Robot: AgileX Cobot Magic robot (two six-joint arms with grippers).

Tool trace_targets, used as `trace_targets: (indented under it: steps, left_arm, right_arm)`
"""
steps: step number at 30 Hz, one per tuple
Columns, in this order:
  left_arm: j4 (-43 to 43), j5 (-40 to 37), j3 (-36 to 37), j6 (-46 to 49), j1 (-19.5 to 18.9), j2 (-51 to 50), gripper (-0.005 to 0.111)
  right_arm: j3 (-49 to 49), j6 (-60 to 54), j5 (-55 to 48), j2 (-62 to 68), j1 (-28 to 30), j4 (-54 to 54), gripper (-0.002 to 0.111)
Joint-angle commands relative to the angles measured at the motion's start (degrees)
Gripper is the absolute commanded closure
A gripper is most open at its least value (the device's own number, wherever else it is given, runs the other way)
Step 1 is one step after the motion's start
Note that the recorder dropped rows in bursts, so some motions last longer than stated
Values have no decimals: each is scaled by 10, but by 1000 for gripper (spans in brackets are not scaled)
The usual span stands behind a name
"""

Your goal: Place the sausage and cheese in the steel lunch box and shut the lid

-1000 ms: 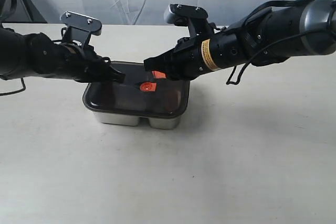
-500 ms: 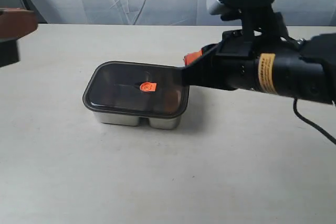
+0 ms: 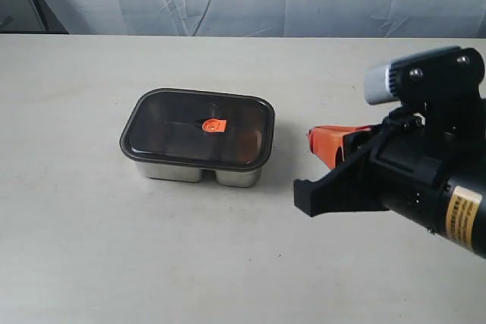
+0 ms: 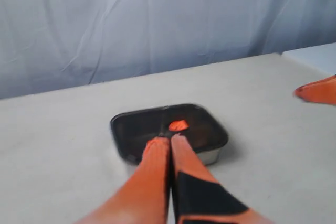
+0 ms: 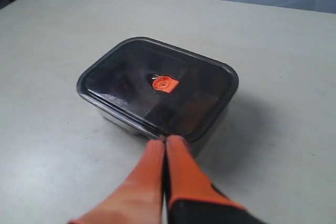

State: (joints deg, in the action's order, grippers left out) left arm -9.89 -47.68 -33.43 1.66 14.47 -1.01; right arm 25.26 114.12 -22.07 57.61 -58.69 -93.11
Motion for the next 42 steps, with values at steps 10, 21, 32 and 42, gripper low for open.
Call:
trace_targets:
  steps: [10, 21, 32, 42]
  left_arm:
    - [30, -101, 1, -57, -1, 10, 107]
    - [59, -101, 1, -57, -1, 10, 107]
    - [99, 227, 58, -41, -93, 10, 107]
    - [-35, 403, 253, -44, -192, 10, 107]
  right_arm:
    - [-14, -1, 42, -7, -48, 63, 109]
    - [-14, -1, 64, -9, -28, 63, 109]
    - [-14, -72, 99, -172, 108, -57, 109]
    - [-24, -219, -4, -264, 274, -68, 109]
